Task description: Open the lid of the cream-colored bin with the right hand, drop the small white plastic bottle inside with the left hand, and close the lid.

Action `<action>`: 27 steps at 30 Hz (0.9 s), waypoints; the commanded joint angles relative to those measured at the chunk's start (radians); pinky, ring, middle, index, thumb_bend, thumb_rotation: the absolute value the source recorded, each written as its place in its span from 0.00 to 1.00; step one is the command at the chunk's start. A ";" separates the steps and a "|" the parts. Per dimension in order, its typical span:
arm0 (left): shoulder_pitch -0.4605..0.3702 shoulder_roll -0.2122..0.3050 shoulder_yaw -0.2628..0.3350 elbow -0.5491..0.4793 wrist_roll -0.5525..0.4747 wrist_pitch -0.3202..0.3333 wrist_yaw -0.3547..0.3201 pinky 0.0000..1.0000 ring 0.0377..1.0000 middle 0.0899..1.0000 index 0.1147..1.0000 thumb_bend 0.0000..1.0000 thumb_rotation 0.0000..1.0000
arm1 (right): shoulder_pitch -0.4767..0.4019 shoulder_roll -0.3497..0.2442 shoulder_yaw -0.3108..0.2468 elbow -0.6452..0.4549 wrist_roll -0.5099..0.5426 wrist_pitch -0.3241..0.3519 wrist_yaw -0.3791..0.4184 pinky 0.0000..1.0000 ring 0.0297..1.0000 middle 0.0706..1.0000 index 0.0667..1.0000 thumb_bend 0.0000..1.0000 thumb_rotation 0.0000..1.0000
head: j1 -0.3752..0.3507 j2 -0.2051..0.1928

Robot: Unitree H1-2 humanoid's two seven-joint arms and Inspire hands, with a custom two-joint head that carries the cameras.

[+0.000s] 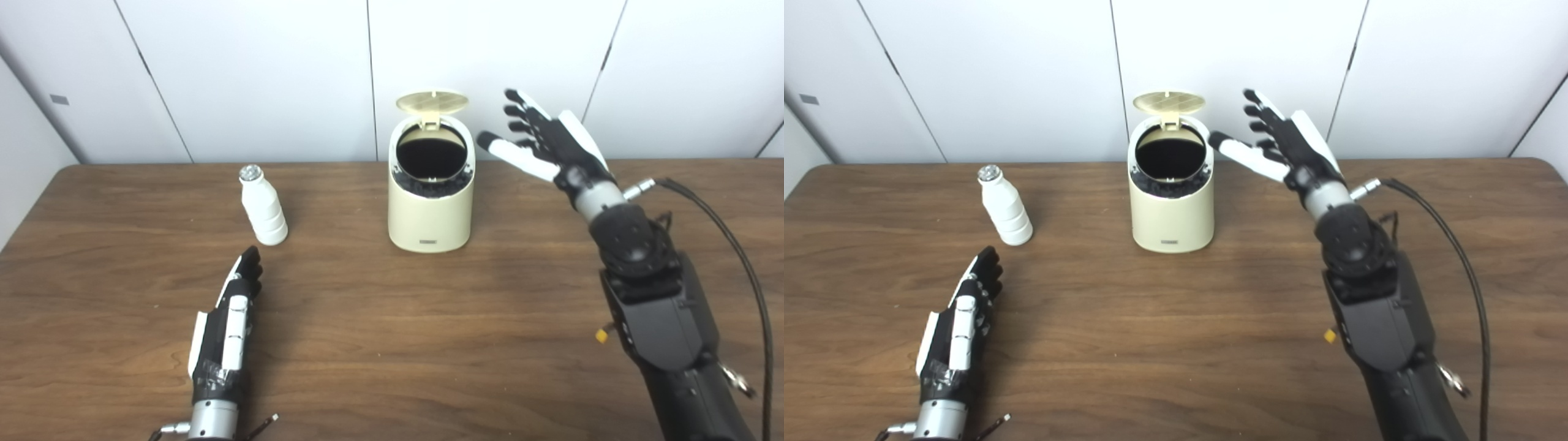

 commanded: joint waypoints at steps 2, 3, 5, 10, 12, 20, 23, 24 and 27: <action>-0.006 -0.001 -0.004 -0.009 -0.014 -0.015 0.000 1.00 0.98 0.97 0.95 0.50 0.89 | 0.019 -0.005 -0.053 -0.079 0.066 -0.004 0.010 0.84 0.90 0.92 0.95 0.62 0.75 | -0.002 0.001; -0.007 0.000 -0.003 -0.009 -0.012 -0.015 0.000 1.00 0.98 0.97 0.96 0.49 0.89 | 0.044 0.006 -0.084 -0.102 0.102 -0.003 0.024 0.85 0.92 0.94 0.95 0.62 0.76 | -0.001 0.000; -0.010 0.005 -0.001 -0.005 -0.015 -0.016 -0.002 1.00 0.98 0.97 0.96 0.49 0.90 | 0.086 0.031 -0.142 -0.141 0.178 -0.002 0.051 0.92 0.95 0.97 0.98 0.59 0.72 | -0.003 0.001; -0.013 0.010 0.010 -0.001 -0.019 -0.011 0.002 0.99 0.97 0.97 0.95 0.50 0.90 | 0.185 0.038 -0.222 -0.191 0.378 -0.006 0.074 1.00 0.98 0.99 0.98 0.65 0.71 | -0.007 -0.001; -0.015 0.015 0.013 0.001 -0.024 -0.008 -0.002 1.00 0.97 0.97 0.95 0.51 0.90 | 0.221 0.058 -0.247 -0.188 0.428 -0.024 0.051 1.00 1.00 1.00 0.98 0.72 0.75 | -0.011 -0.004; -0.012 0.027 0.022 -0.008 -0.036 0.009 0.001 1.00 0.97 0.97 0.95 0.51 0.89 | 0.340 0.112 -0.273 -0.141 0.536 -0.189 0.011 1.00 1.00 1.00 0.99 0.71 0.94 | -0.017 -0.006; -0.012 0.030 0.023 -0.009 -0.037 0.010 0.000 1.00 0.97 0.97 0.95 0.52 0.88 | 0.364 0.122 -0.270 -0.114 0.560 -0.241 0.007 1.00 1.00 1.00 1.00 0.71 0.97 | -0.018 -0.005; -0.011 0.031 0.023 -0.010 -0.037 0.010 -0.001 1.00 0.97 0.97 0.95 0.51 0.89 | 0.372 0.125 -0.268 -0.106 0.563 -0.258 0.005 1.00 1.00 1.00 1.00 0.70 0.98 | -0.017 -0.005; -0.011 0.034 0.023 -0.013 -0.038 0.012 -0.003 1.00 0.97 0.97 0.95 0.51 0.89 | 0.393 0.135 -0.258 -0.073 0.558 -0.328 -0.006 1.00 1.00 1.00 1.00 0.71 1.00 | -0.014 -0.005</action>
